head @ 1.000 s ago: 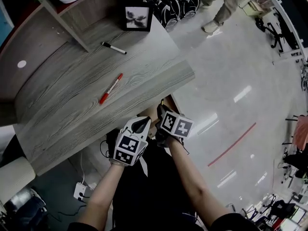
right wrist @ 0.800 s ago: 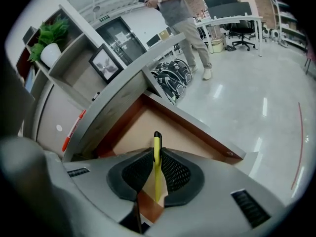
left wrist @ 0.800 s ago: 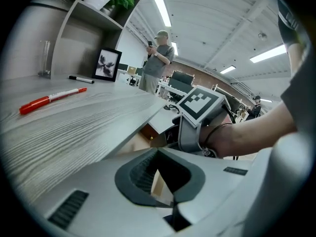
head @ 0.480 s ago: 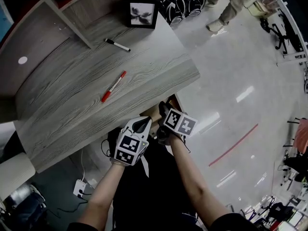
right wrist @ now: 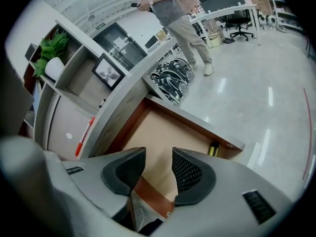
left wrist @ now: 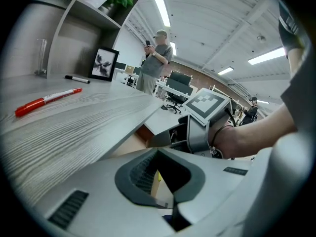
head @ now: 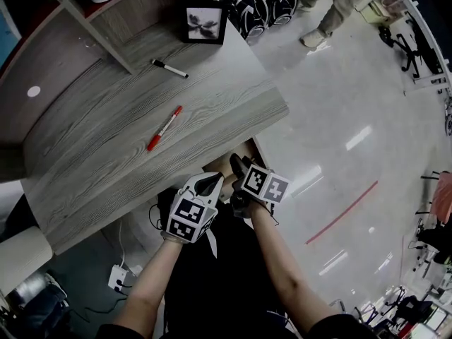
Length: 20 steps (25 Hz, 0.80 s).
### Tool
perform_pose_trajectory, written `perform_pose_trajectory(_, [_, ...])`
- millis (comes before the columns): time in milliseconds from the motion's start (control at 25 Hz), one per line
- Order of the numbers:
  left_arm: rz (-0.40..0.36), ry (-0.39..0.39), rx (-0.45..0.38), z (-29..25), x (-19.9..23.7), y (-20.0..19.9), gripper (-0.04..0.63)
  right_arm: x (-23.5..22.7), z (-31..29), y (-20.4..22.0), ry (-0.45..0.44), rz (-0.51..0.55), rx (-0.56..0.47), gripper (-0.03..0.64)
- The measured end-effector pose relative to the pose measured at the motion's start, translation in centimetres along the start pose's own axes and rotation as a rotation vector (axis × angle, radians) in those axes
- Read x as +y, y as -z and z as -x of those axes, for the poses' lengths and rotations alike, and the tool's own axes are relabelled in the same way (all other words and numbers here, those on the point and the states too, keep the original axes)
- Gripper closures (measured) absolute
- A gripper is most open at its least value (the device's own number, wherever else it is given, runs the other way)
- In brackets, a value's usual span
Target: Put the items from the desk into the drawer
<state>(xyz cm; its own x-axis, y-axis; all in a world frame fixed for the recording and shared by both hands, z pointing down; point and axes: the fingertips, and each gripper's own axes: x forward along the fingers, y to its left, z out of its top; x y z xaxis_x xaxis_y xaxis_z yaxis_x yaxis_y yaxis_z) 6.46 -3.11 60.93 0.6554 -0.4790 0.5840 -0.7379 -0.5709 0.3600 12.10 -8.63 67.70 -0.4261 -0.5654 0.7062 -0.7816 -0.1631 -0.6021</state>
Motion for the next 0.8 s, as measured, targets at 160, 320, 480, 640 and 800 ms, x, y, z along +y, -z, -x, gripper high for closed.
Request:
perform_pose_trajectory(160, [-0.005,0.001,-0.006,0.6,-0.4,-0.5,0.595,0.1,1.8,0.0,-0.012,-0.026,-0.017,0.477])
perform_pose_trajectory(320, [0.002,0.008,-0.039,1.5,-1.2,-1.9,0.595,0.7,4.9,-0.7,-0.016,-0.031,-0.068,0.576])
perform_pose_trajectory(480, [-0.001,0.007,-0.074,2.3,-2.2,-3.4,0.595,1.9,7.4,-1.6,-0.068,0.003,-0.107,0.623])
perform_pose_trajectory(640, [0.002,-0.002,-0.098,3.3,-3.0,-4.7,0.595,3.4,9.2,-2.3,-0.128,0.049,-0.123,0.624])
perform_pose_trajectory(800, [0.006,-0.007,-0.122,4.4,-3.4,-5.7,0.595,5.6,10.9,-3.0,-0.175,0.099,-0.160,0.626])
